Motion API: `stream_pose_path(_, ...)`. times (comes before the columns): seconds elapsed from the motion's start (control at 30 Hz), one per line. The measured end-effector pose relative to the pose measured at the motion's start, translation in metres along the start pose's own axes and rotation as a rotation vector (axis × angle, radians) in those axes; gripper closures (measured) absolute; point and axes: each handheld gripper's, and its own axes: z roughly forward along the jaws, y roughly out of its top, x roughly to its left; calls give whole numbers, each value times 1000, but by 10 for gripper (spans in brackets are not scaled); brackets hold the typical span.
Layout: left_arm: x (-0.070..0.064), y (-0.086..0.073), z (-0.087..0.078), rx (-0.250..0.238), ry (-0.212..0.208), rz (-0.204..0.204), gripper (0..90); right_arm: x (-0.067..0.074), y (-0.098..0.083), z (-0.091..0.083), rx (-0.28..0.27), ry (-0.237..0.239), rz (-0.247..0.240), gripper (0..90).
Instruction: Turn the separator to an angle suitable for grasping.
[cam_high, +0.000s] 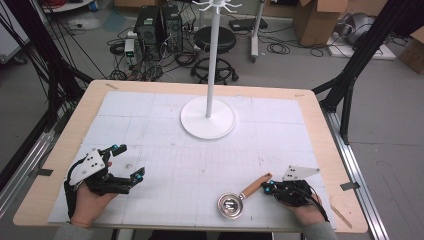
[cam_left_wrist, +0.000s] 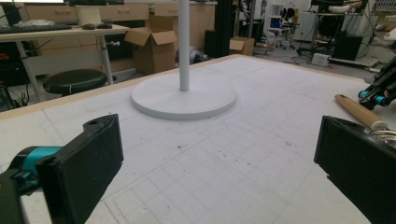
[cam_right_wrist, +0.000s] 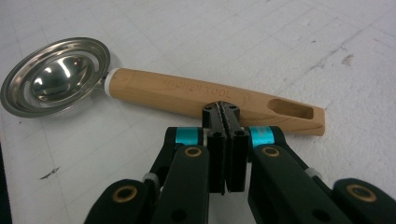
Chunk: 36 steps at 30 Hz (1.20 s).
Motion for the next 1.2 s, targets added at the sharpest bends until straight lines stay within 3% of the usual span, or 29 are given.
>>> stream_pose_path(1.2, -1, -2, -7, 11, 11, 1, 18, -6, 15, 18, 11, -11, -7, 900)
